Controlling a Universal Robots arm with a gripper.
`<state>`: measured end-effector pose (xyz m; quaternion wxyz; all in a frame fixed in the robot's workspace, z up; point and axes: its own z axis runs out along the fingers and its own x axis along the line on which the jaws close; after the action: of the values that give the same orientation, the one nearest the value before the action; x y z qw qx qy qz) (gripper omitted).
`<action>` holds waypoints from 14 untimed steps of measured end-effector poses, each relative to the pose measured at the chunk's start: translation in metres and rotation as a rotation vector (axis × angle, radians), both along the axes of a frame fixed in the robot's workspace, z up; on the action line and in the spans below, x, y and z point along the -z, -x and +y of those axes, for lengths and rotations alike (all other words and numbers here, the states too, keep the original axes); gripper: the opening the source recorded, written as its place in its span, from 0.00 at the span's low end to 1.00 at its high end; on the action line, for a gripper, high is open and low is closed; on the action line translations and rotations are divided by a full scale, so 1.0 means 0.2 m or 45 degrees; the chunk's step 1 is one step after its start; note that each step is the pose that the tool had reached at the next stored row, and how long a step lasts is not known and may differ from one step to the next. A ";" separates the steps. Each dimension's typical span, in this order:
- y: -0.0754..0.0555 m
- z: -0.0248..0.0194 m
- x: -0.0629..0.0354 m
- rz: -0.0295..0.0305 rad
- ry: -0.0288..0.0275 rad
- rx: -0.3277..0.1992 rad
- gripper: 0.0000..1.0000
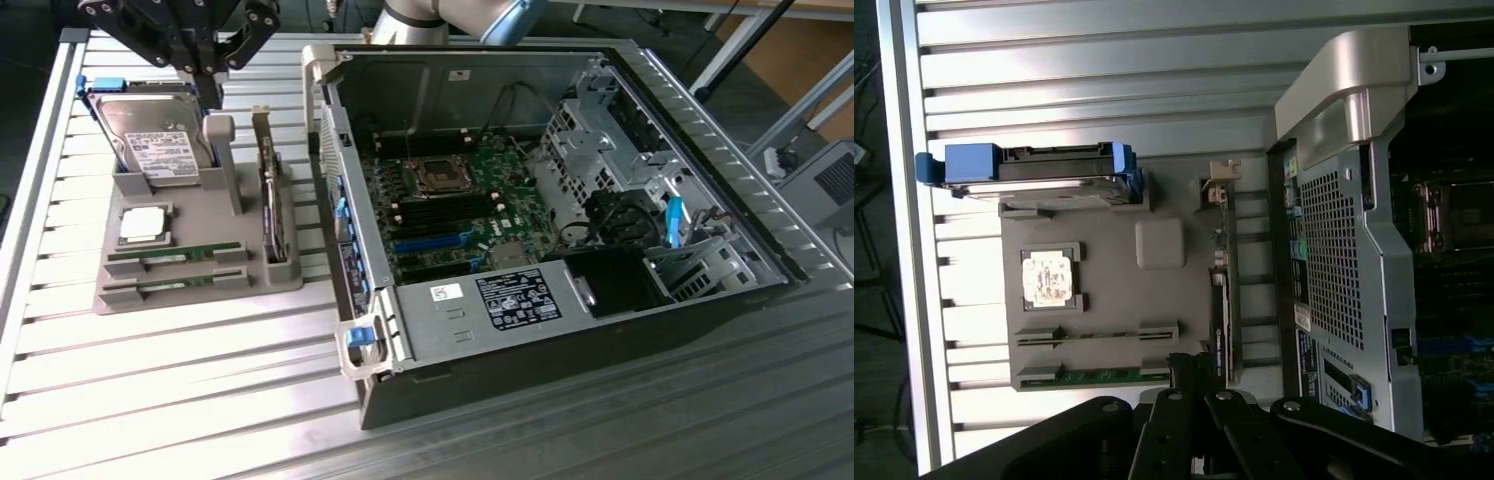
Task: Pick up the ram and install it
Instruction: 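Reach for the ram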
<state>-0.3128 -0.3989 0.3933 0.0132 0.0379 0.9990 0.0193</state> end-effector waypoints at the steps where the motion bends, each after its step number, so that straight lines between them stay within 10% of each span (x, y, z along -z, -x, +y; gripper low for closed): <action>1: 0.00 0.000 0.000 0.0000 0.0000 0.000 0.09; 14: 0.04 0.000 0.000 0.0000 0.0000 0.000 0.09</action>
<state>-0.3205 -0.3989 0.3933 0.0132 0.0378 0.9990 0.0193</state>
